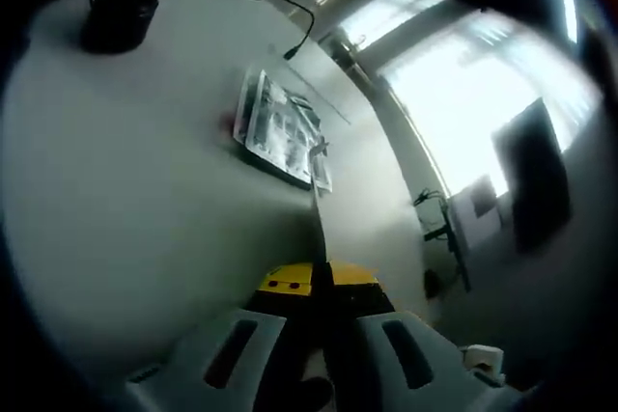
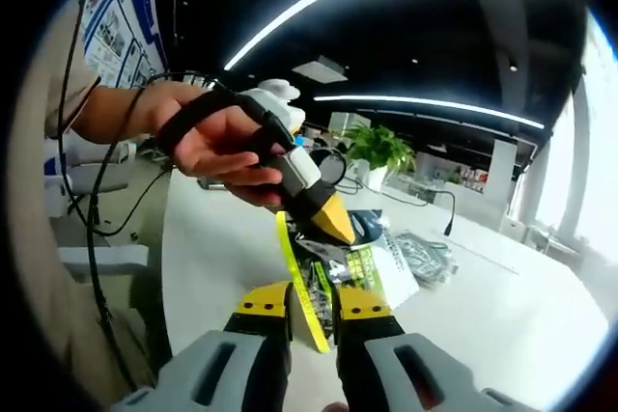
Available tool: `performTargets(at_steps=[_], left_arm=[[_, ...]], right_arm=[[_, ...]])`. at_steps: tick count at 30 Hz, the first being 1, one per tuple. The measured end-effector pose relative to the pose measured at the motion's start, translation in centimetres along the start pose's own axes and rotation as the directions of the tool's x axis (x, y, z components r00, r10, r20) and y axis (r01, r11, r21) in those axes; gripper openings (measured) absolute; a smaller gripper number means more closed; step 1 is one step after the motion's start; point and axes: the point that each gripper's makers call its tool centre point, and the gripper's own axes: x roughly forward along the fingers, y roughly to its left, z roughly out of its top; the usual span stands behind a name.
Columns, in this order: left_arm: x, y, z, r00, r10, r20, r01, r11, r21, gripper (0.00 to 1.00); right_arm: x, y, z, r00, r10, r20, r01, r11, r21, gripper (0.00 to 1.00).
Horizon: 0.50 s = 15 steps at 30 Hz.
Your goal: Clip sheet goods on table flip sheet goods clip sheet goods scan sheet goods put sheet goods back to table
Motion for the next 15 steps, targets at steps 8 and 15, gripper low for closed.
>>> performTargets(at_steps=[8,15], left_arm=[[-0.4,-0.2,0.2,0.999,0.040,0.018,-0.040,0.999,-0.015,0.00],[-0.9,-1.3,0.7,0.997,0.061,0.039,-0.062,0.998,0.017,0.00]], right_arm=[[0.0,0.2,0.2,1.000,-0.009,0.009,0.009,1.000,0.008,0.15],[0.6,0.1,-0.1,0.998,-0.035,-0.045,0.037,0.999,0.031,0.16]])
